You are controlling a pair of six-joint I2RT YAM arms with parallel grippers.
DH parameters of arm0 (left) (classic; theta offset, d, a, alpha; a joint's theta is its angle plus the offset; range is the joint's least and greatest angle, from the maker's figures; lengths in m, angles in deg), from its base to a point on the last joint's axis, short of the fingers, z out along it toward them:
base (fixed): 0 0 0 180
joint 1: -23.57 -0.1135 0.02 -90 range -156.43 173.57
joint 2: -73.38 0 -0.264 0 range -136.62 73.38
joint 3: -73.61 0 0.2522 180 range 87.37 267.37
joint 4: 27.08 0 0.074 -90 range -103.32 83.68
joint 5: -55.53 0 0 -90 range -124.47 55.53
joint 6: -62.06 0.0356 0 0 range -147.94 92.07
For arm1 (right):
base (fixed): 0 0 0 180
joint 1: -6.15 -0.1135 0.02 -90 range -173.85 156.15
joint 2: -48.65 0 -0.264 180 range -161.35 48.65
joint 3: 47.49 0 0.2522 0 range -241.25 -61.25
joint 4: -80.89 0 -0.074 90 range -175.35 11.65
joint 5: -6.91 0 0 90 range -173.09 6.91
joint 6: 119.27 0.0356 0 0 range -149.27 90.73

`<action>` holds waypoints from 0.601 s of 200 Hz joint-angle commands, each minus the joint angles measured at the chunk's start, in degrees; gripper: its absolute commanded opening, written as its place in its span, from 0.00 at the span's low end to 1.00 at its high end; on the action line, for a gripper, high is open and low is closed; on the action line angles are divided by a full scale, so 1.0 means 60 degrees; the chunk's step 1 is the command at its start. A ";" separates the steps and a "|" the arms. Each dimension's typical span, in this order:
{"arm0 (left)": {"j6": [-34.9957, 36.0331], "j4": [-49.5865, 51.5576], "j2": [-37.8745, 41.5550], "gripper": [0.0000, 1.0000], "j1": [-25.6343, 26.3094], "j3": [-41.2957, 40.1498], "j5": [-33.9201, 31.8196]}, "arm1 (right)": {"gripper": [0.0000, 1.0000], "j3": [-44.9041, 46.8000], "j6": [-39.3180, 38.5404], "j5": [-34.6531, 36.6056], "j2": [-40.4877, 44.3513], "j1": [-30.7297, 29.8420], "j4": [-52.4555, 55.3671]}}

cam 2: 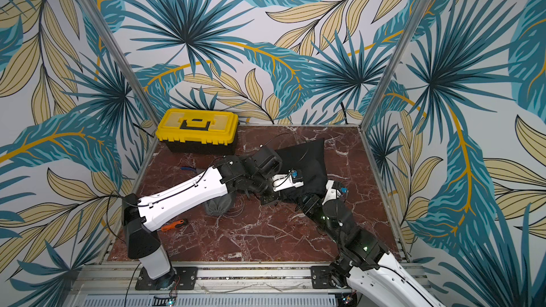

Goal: Pack away hair dryers
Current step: Place the hair dryer in the drawstring bag.

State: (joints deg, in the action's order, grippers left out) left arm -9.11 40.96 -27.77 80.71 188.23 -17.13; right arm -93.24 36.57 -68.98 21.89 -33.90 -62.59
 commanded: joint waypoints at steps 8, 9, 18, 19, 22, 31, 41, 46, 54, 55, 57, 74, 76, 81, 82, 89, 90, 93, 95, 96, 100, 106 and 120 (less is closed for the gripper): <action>-0.0443 0.0314 0.0376 0.00 0.0031 0.0091 0.0953 | 0.00 0.0307 0.0075 0.0907 0.0289 0.0084 -0.2104; -0.0458 0.0321 0.0370 0.00 0.0029 0.0100 0.0980 | 0.00 0.0307 0.0073 0.0926 0.0280 0.0084 -0.2114; -0.0588 0.0329 0.0363 0.00 0.0028 0.0160 0.1210 | 0.00 0.0272 0.0004 0.1041 0.0248 0.0084 -0.2151; -0.0603 0.0328 0.0363 0.00 0.0027 0.0164 0.1247 | 0.00 0.0268 -0.0006 0.1051 0.0237 0.0084 -0.2152; -0.0666 0.0328 0.0363 0.00 0.0036 0.0171 0.1322 | 0.00 0.0232 -0.0027 0.1079 0.0199 0.0084 -0.2153; -0.0812 0.0328 0.0349 0.00 0.0031 0.0172 0.1642 | 0.00 0.0151 -0.0075 0.1225 0.0132 0.0080 -0.2132; -0.0965 0.0328 0.0335 0.00 0.0036 0.0176 0.1985 | 0.00 0.0111 -0.0089 0.1370 0.0063 0.0080 -0.2175; -0.1043 0.0318 0.0326 0.00 0.0042 0.0199 0.2123 | 0.00 0.0109 -0.0098 0.1447 0.0065 0.0072 -0.2240; -0.1175 0.0313 0.0319 0.00 0.0035 0.0223 0.2357 | 0.00 0.0144 -0.0138 0.1513 0.0041 0.0082 -0.2467; -0.1183 0.0321 0.0312 0.00 0.0031 0.0225 0.2384 | 0.00 0.0145 -0.0143 0.1522 0.0032 0.0076 -0.2486; -0.1199 0.0319 0.0306 0.00 0.0046 0.0237 0.2420 | 0.00 0.0142 -0.0147 0.1535 0.0014 0.0082 -0.2526; -0.1360 0.0325 0.0290 0.00 0.0050 0.0317 0.2739 | 0.00 0.0109 -0.0270 0.1662 -0.0090 0.0083 -0.2868; -0.1357 0.0316 0.0290 0.00 0.0047 0.0326 0.2757 | 0.00 0.0115 -0.0282 0.1662 -0.0105 0.0076 -0.2936; -0.1379 0.0322 0.0290 0.00 0.0052 0.0350 0.2820 | 0.00 0.0151 -0.0339 0.1648 -0.0136 0.0083 -0.3156; -0.1380 0.0325 0.0290 0.00 0.0047 0.0347 0.2829 | 0.00 0.0163 -0.0354 0.1648 -0.0145 0.0076 -0.3197; -0.1406 0.0325 0.0304 0.00 0.0054 0.0359 0.2886 | 0.00 0.0226 -0.0386 0.1668 -0.0173 0.0076 -0.3489; -0.1415 0.0319 0.0304 0.00 0.0048 0.0358 0.2898 | 0.00 0.0237 -0.0392 0.1672 -0.0178 0.0073 -0.3532; -0.1420 0.0314 0.0304 0.00 0.0046 0.0358 0.2907 | 0.00 0.0267 -0.0397 0.1651 -0.0186 0.0075 -0.3664; -0.1434 0.0314 0.0304 0.00 0.0046 0.0358 0.2906 | 0.00 0.0297 -0.0412 0.1648 -0.0187 0.0081 -0.3743; -0.1444 0.0321 0.0304 0.00 0.0044 0.0358 0.2915 | 0.00 0.0309 -0.0420 0.1641 -0.0192 0.0075 -0.3798; -0.1451 0.0316 0.0297 0.00 0.0041 0.0345 0.2944 | 0.00 0.0367 -0.0452 0.1602 -0.0198 0.0072 -0.3976; -0.1439 0.0321 0.0290 0.00 0.0034 0.0347 0.2976 | 0.00 0.0409 -0.0531 0.1550 -0.0204 0.0081 -0.4173; -0.1397 0.0327 0.0344 0.00 0.0005 0.0377 0.2982 | 0.00 0.0603 -0.0732 0.1269 -0.0147 0.0084 -0.4861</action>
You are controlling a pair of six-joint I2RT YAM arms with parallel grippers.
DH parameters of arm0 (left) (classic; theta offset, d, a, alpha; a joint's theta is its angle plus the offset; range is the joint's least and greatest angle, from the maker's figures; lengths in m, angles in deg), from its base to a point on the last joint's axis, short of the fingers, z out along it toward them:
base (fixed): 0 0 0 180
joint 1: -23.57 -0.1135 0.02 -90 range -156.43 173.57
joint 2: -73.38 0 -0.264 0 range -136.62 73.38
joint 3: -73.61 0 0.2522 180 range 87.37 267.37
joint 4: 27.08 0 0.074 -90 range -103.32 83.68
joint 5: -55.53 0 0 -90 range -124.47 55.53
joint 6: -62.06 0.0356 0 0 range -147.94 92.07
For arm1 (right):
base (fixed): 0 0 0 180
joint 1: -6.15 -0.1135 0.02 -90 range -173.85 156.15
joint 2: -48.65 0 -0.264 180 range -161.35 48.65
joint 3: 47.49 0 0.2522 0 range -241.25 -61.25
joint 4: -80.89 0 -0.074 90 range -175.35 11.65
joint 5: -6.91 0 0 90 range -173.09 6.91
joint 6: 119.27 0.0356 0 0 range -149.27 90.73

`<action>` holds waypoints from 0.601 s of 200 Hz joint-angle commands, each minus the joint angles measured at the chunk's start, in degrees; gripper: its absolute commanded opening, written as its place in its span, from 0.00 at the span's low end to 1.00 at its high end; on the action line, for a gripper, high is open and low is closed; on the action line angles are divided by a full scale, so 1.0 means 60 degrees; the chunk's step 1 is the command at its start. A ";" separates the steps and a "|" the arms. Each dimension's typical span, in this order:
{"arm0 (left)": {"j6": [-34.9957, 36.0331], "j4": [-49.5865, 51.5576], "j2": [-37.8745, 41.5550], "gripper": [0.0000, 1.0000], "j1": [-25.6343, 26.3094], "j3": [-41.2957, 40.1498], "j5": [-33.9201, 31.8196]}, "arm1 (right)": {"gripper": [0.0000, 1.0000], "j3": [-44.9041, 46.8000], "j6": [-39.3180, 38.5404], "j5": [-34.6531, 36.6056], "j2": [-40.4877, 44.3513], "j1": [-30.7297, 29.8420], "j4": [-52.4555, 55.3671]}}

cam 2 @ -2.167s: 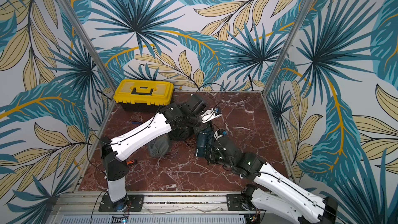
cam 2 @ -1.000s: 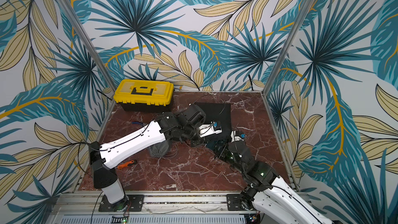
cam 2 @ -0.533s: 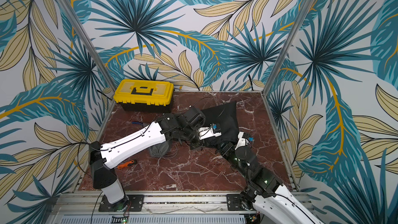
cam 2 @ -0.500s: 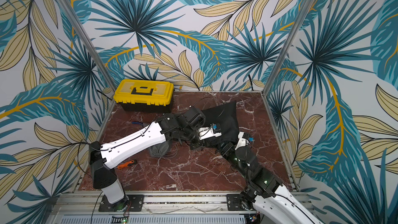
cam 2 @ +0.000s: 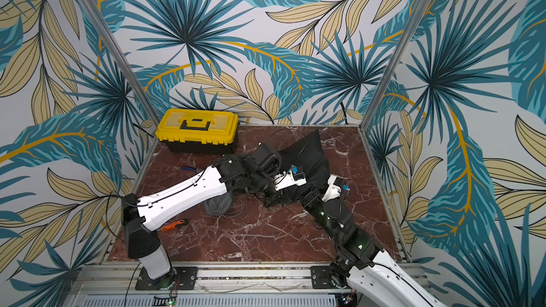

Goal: Pack away hair dryers
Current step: Place the hair dryer in the drawstring bag.

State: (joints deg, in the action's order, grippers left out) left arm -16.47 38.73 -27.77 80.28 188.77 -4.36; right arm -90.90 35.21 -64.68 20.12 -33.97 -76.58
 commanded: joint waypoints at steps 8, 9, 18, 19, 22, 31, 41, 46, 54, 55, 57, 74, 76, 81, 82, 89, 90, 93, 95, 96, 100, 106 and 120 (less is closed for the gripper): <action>-0.0128 0.0720 0.0398 0.00 0.0021 0.0321 0.0876 | 0.00 0.0336 -0.0581 0.0342 0.0204 0.0088 -0.2875; -0.0119 0.0732 0.0403 0.00 0.0009 0.0331 0.0873 | 0.00 0.0339 -0.0589 0.0336 0.0217 0.0091 -0.2879; -0.0066 0.0807 0.0421 0.00 -0.0047 0.0434 0.0849 | 0.00 0.0349 -0.0709 0.0172 0.0341 0.0092 -0.2901; -0.0058 0.0819 0.0421 0.00 -0.0055 0.0453 0.0845 | 0.00 0.0353 -0.0719 0.0155 0.0351 0.0086 -0.2907; -0.0051 0.0841 0.0434 0.00 -0.0090 0.0497 0.0846 | 0.00 0.0356 -0.0757 0.0117 0.0398 0.0094 -0.2903; -0.0083 0.0863 0.0482 0.00 -0.0195 0.0570 0.0900 | 0.00 0.0419 -0.0782 0.0102 0.0622 0.0091 -0.2890; -0.0198 0.0866 0.0531 0.00 -0.0300 0.0604 0.1158 | 0.00 0.0619 -0.0760 0.0227 0.0885 0.0084 -0.3099; -0.0273 0.0849 0.0531 0.00 -0.0339 0.0593 0.1316 | 0.00 0.0743 -0.0757 0.0312 0.0998 0.0091 -0.3250; -0.0401 0.0858 0.0531 0.00 -0.0345 0.0551 0.1573 | 0.00 0.0851 -0.0701 0.0467 0.1133 0.0080 -0.3313; -0.0423 0.0837 0.0535 0.00 -0.0350 0.0541 0.1603 | 0.00 0.0872 -0.0700 0.0503 0.1166 0.0084 -0.3324; -0.0470 0.0815 0.0534 0.00 -0.0346 0.0504 0.1687 | 0.00 0.0888 -0.0707 0.0516 0.1178 0.0092 -0.3364; -0.1122 0.0308 0.0528 0.00 -0.0327 0.0039 0.2515 | 0.00 0.0881 -0.0697 0.0531 0.1016 0.0092 -0.3451; -0.1197 0.0246 0.0518 0.00 -0.0315 0.0005 0.2597 | 0.00 0.0865 -0.0691 0.0523 0.0957 0.0090 -0.3446; -0.1313 0.0158 0.0475 0.00 -0.0267 -0.0067 0.2729 | 0.00 0.0796 -0.0674 0.0460 0.0818 0.0093 -0.3384; -0.1348 0.0150 0.0463 0.00 -0.0260 -0.0083 0.2752 | 0.00 0.0781 -0.0672 0.0446 0.0795 0.0094 -0.3368; -0.1484 0.0062 0.0386 0.00 -0.0213 -0.0113 0.2864 | 0.00 0.0572 -0.0655 0.0337 0.0561 0.0095 -0.3145; -0.1499 0.0051 0.0374 0.00 -0.0211 -0.0106 0.2864 | 0.00 0.0530 -0.0655 0.0326 0.0534 0.0095 -0.3110; -0.1531 0.0029 0.0341 0.00 -0.0186 -0.0085 0.2896 | 0.00 0.0446 -0.0674 0.0257 0.0434 0.0095 -0.3022; -0.1560 0.0016 0.0306 0.00 -0.0181 -0.0063 0.2904 | 0.00 0.0375 -0.0682 0.0227 0.0368 0.0087 -0.2969; -0.1574 0.0013 0.0298 0.00 -0.0180 -0.0052 0.2905 | 0.00 0.0351 -0.0691 0.0212 0.0335 0.0091 -0.2948; -0.1619 0.0002 0.0251 0.00 -0.0145 0.0001 0.2907 | 0.00 0.0247 -0.0699 0.0133 0.0218 0.0093 -0.2878; -0.1669 -0.0003 0.0172 0.00 -0.0121 0.0078 0.2906 | 0.00 0.0086 -0.0676 0.0091 0.0060 0.0086 -0.2707; -0.1785 -0.0028 0.0050 0.00 -0.0069 0.0232 0.2863 | 0.00 -0.0325 -0.0699 0.0053 -0.0251 0.0083 -0.2133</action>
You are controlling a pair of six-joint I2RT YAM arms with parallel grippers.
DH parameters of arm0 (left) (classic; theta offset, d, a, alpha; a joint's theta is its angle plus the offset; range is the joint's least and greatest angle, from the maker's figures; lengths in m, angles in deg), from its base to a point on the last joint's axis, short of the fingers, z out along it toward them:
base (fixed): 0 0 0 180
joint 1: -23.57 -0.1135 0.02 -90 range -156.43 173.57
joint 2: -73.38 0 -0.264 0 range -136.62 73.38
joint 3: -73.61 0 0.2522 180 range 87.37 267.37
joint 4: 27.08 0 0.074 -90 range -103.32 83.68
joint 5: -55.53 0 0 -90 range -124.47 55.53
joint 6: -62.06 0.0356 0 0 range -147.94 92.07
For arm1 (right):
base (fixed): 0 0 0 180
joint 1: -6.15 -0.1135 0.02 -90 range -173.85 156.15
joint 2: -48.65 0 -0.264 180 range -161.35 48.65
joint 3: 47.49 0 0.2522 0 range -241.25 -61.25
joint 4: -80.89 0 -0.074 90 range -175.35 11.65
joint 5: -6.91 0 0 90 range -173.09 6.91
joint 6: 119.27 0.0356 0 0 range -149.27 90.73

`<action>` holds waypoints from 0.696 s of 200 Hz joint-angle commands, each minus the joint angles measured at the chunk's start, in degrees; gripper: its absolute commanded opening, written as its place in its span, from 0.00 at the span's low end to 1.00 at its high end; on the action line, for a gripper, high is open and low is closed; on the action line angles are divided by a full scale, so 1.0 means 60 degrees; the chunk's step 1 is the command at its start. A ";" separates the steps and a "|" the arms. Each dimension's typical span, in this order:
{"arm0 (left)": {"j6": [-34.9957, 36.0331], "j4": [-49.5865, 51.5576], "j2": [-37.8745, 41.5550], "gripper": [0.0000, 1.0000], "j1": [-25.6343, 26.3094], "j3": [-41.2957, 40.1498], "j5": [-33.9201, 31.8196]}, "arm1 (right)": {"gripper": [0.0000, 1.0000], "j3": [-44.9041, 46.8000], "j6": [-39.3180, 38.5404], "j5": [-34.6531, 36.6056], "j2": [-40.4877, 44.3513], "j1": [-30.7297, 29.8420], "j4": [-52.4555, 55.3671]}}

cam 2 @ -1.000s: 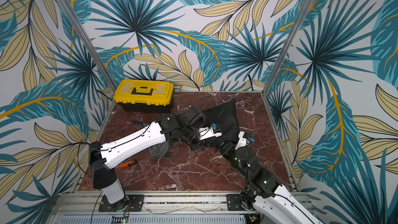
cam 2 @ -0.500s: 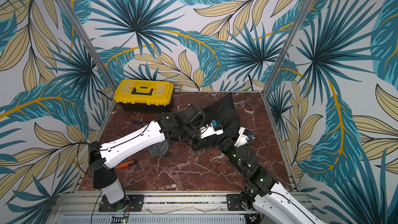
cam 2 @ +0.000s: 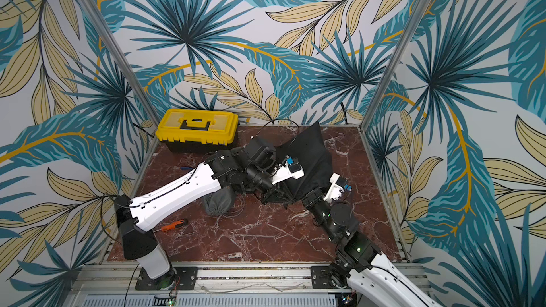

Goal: Pack away hair dryers
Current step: Place the hair dryer in the drawstring bag.

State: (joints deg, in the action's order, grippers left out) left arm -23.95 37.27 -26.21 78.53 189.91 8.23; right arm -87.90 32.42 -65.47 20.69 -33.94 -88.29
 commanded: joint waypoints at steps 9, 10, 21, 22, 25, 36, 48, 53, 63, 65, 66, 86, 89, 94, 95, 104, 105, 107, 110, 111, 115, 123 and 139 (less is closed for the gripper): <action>-0.0624 0.0158 -0.0246 0.00 0.0207 0.0009 0.0787 | 0.00 -0.0984 -0.0277 0.0162 -0.0448 0.0085 -0.0028; -0.0637 0.0163 -0.0247 0.00 0.0204 -0.0001 0.0783 | 0.00 -0.1003 -0.0277 0.0165 -0.0457 0.0081 -0.0011; -0.0665 0.0101 -0.0247 0.00 0.0209 -0.0068 0.0802 | 0.00 -0.1255 -0.0156 0.0330 -0.0570 0.0087 0.0588; -0.0657 0.0090 -0.0247 0.00 0.0205 -0.0069 0.0798 | 0.00 -0.1299 -0.0143 0.0359 -0.0577 0.0089 0.0671; -0.0646 0.0094 -0.0251 0.00 0.0212 -0.0093 0.0780 | 0.00 -0.1410 -0.0084 0.0429 -0.0621 0.0089 0.0994; -0.0582 0.0105 -0.0198 0.00 0.0181 -0.0063 0.0727 | 0.00 -0.1941 -0.0054 0.0540 -0.0842 0.0091 0.2085; -0.0547 0.0109 -0.0132 0.00 0.0025 0.0092 0.0685 | 0.00 -0.2517 0.0062 0.0585 -0.1158 0.0090 0.3457; -0.0566 0.0121 -0.0117 0.00 -0.0054 0.0185 0.0697 | 0.00 -0.2733 0.0099 0.0571 -0.1292 0.0078 0.3863; -0.0656 0.0123 -0.0141 0.00 -0.0261 0.0406 0.0758 | 0.02 -0.3095 0.0113 0.0487 -0.1564 0.0090 0.4485; -0.0670 0.0123 -0.0151 0.00 -0.0307 0.0460 0.0785 | 0.03 -0.3151 0.0121 0.0471 -0.1605 0.0083 0.4609; -0.0682 0.0123 -0.0155 0.00 -0.0324 0.0481 0.0789 | 0.03 -0.3170 0.0127 0.0466 -0.1636 0.0087 0.4652; -0.0956 0.0122 -0.0247 0.00 -0.0671 0.0925 0.1135 | 0.04 -0.3501 0.0133 0.0204 -0.2011 0.0083 0.5125; -0.0981 0.0123 -0.0260 0.00 -0.0698 0.0982 0.1144 | 0.05 -0.3518 0.0150 0.0185 -0.2049 0.0088 0.5164; -0.0978 0.0123 -0.0267 0.00 -0.0720 0.1064 0.1158 | 0.07 -0.3543 0.0179 0.0147 -0.2105 0.0083 0.5175; -0.0975 0.0123 -0.0272 0.00 -0.0736 0.1076 0.1152 | 0.07 -0.3542 0.0186 0.0143 -0.2120 0.0087 0.5176; -0.0980 0.0120 -0.0284 0.00 -0.0737 0.1218 0.1196 | 0.11 -0.3555 0.0235 0.0123 -0.2185 0.0089 0.5192; -0.0983 0.0122 -0.0287 0.00 -0.0744 0.1234 0.1200 | 0.12 -0.3563 0.0242 0.0124 -0.2190 0.0090 0.5192; -0.0997 0.0123 -0.0298 0.00 -0.0753 0.1260 0.1207 | 0.13 -0.3557 0.0256 0.0116 -0.2201 0.0083 0.5192; -0.1001 0.0123 -0.0299 0.00 -0.0752 0.1304 0.1236 | 0.15 -0.3563 0.0271 0.0110 -0.2226 0.0086 0.5194; -0.1001 0.0116 -0.0303 0.00 -0.0752 0.1313 0.1234 | 0.15 -0.3567 0.0268 0.0102 -0.2232 0.0089 0.5193; -0.0991 0.0123 -0.0317 0.00 -0.0752 0.1370 0.1255 | 0.15 -0.3590 0.0252 0.0070 -0.2259 0.0083 0.5178; -0.0997 0.0123 -0.0348 0.00 -0.0775 0.1486 0.1255 | 0.15 -0.3652 0.0239 0.0033 -0.2342 0.0083 0.5192; -0.1016 0.0163 -0.0460 0.00 -0.0810 0.1761 0.1272 | 0.21 -0.3834 0.0178 -0.0065 -0.2531 0.0091 0.5251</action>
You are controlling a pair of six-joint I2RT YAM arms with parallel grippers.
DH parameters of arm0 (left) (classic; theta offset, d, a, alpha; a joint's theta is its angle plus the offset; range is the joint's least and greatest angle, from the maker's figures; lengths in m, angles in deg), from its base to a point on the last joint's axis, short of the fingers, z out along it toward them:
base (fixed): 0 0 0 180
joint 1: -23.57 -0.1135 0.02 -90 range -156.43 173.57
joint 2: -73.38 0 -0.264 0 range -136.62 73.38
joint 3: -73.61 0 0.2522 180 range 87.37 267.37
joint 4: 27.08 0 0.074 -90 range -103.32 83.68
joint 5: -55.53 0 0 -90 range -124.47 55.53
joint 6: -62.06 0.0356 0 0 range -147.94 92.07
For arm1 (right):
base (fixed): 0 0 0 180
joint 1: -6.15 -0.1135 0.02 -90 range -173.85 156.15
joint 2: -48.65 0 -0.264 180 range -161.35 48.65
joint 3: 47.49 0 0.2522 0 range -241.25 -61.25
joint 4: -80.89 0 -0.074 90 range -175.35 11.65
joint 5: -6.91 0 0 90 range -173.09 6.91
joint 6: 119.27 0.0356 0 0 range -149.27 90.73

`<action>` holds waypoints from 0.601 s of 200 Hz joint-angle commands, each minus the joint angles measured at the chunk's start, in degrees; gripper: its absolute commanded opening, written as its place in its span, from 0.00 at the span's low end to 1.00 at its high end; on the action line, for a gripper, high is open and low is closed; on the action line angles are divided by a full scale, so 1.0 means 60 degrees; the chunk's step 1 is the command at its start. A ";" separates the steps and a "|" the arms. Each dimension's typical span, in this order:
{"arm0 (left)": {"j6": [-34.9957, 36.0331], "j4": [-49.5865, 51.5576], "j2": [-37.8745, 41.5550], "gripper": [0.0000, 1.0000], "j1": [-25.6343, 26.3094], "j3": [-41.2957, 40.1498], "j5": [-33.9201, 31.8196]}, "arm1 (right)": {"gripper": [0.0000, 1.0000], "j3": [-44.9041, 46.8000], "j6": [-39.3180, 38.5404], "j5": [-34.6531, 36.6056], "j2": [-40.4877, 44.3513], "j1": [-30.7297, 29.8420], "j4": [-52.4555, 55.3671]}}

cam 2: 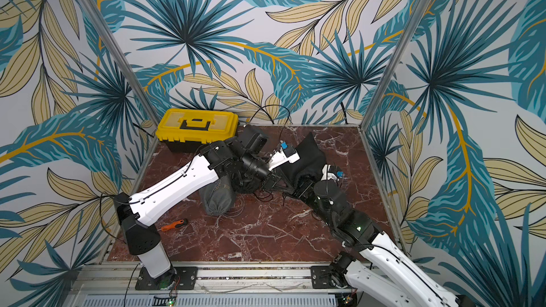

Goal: Pack away hair dryers
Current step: Place the hair dryer in the drawstring bag.

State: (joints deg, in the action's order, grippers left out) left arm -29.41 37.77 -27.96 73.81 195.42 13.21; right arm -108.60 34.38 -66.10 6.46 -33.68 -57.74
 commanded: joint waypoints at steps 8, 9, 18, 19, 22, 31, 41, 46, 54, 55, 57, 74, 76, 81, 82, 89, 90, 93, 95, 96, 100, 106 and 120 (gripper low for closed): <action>-0.0119 0.0094 -0.0242 0.00 -0.0060 0.0990 0.0446 | 0.27 -0.0514 -0.0195 -0.0025 -0.0282 0.0040 0.0196; -0.0112 0.0096 -0.0246 0.00 -0.0071 0.1005 0.0446 | 0.27 -0.0530 -0.0202 -0.0030 -0.0287 0.0044 0.0207; -0.0155 0.0114 -0.0326 0.00 -0.0081 0.1137 0.0448 | 0.35 -0.0678 -0.0238 -0.0098 -0.0445 0.0045 0.0271; -0.0160 0.0106 -0.0339 0.00 -0.0089 0.1152 0.0447 | 0.36 -0.0692 -0.0238 -0.0110 -0.0457 0.0046 0.0280; -0.0173 0.0112 -0.0361 0.00 -0.0096 0.1198 0.0438 | 0.38 -0.0736 -0.0244 -0.0130 -0.0503 0.0045 0.0300; -0.0227 0.0113 -0.0422 0.00 -0.0113 0.1288 0.0488 | 0.46 -0.0846 -0.0280 -0.0205 -0.0640 0.0039 0.0319; -0.0272 0.0110 -0.0472 0.00 -0.0104 0.1377 0.0568 | 0.51 -0.0981 -0.0285 -0.0254 -0.0762 0.0040 0.0386; -0.0281 0.0108 -0.0469 0.00 -0.0116 0.1411 0.0611 | 0.53 -0.1044 -0.0279 -0.0261 -0.0822 0.0046 0.0431; -0.0292 0.0120 -0.0447 0.00 -0.0112 0.1443 0.0635 | 0.56 -0.1098 -0.0297 -0.0298 -0.0889 0.0045 0.0438; -0.0294 0.0116 -0.0443 0.00 -0.0112 0.1444 0.0643 | 0.56 -0.1107 -0.0297 -0.0298 -0.0898 0.0046 0.0437; -0.0277 0.0110 -0.0440 0.00 -0.0111 0.1445 0.0620 | 0.57 -0.1114 -0.0297 -0.0294 -0.0908 0.0047 0.0444; -0.0225 0.0113 -0.0370 0.00 -0.0126 0.1445 0.0549 | 0.60 -0.1188 -0.0274 -0.0296 -0.0958 0.0047 0.0459; -0.0231 0.0113 -0.0367 0.00 -0.0126 0.1445 0.0546 | 0.60 -0.1189 -0.0280 -0.0298 -0.0960 0.0047 0.0453; -0.0211 0.0121 -0.0355 0.00 -0.0140 0.1458 0.0535 | 0.60 -0.1190 -0.0279 -0.0298 -0.0966 0.0044 0.0437; -0.0209 0.0117 -0.0353 0.00 -0.0148 0.1459 0.0542 | 0.60 -0.1201 -0.0282 -0.0305 -0.0966 0.0046 0.0437; -0.0189 0.0120 -0.0344 0.00 -0.0168 0.1470 0.0535 | 0.61 -0.1218 -0.0283 -0.0319 -0.0980 0.0045 0.0423; -0.0177 0.0124 -0.0340 0.00 -0.0176 0.1472 0.0528 | 0.61 -0.1219 -0.0290 -0.0316 -0.0973 0.0046 0.0422; -0.0158 0.0127 -0.0337 0.00 -0.0184 0.1485 0.0514 | 0.61 -0.1232 -0.0307 -0.0330 -0.0979 0.0047 0.0420; -0.0152 0.0138 -0.0340 0.00 -0.0195 0.1495 0.0507 | 0.61 -0.1244 -0.0318 -0.0350 -0.0973 0.0040 0.0421; -0.0143 0.0148 -0.0339 0.00 -0.0197 0.1499 0.0492 | 0.61 -0.1246 -0.0322 -0.0361 -0.0969 0.0044 0.0414; -0.0119 0.0175 -0.0337 0.00 -0.0227 0.1526 0.0483 | 0.61 -0.1265 -0.0334 -0.0376 -0.0958 0.0047 0.0429; -0.0093 0.0196 -0.0337 0.00 -0.0264 0.1572 0.0476 | 0.61 -0.1311 -0.0339 -0.0398 -0.0951 0.0044 0.0468; -0.0026 0.0259 -0.0278 0.00 -0.0356 0.1601 0.0454 | 0.61 -0.1433 -0.0424 -0.0475 -0.0887 0.0047 0.0643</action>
State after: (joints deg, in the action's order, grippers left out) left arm -30.77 39.83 -30.26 72.15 201.26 14.30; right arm -114.76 33.20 -68.61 0.62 -33.38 -52.75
